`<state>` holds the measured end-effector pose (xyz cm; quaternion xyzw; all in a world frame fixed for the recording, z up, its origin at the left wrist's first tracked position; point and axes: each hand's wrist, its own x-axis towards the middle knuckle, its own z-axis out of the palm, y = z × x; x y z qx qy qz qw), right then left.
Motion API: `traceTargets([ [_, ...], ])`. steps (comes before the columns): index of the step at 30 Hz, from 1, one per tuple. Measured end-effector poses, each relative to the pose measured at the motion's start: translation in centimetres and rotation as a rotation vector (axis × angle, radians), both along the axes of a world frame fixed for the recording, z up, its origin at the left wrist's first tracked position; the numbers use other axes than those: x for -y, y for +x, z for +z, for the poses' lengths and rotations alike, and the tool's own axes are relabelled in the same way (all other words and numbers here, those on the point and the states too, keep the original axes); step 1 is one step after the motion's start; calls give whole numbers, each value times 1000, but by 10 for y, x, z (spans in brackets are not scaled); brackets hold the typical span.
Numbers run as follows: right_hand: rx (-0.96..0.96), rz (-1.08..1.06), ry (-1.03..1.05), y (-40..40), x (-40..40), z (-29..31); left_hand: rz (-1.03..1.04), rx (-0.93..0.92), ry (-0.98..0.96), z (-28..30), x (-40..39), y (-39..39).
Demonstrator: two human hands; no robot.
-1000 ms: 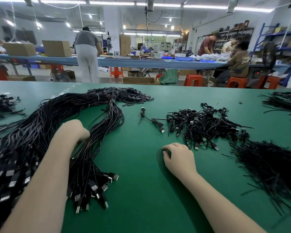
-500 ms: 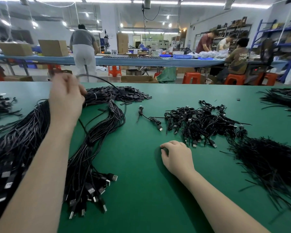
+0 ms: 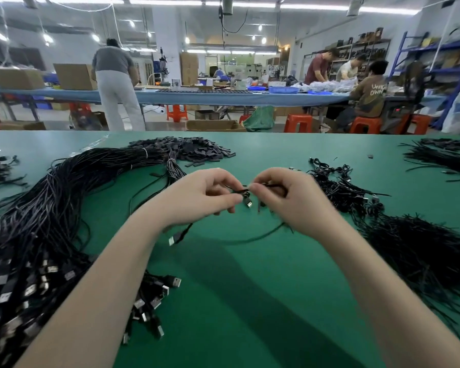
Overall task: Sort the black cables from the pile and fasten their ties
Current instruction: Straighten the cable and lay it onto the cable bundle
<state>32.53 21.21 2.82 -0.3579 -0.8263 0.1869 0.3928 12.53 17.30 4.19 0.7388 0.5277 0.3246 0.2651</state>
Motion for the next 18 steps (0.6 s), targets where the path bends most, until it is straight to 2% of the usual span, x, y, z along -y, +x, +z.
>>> traceTargets([
  [2, 12, -51, -25, 18, -5, 9, -18, 36, -57, 1, 1, -9],
  [6, -32, -181, -32, 37, -13, 16, 110, 106, -71, 6, 1, -28],
  [8, -34, -209, -44, 37, -15, 15, 137, 355, -103, 10, 4, -33],
  [11, -124, -165, -109, 29, -9, 18, 112, 960, -164, 16, 4, -36],
  [13, -179, -66, -205, 22, -2, 20, 47, 1241, -210, 17, 2, -29],
  [15, -179, 39, -293, 15, 6, 20, 28, 1308, -219, 15, 0, -18],
  [18, -134, 146, -365, 9, 12, 18, 70, 1227, -153, 17, -1, -9],
])
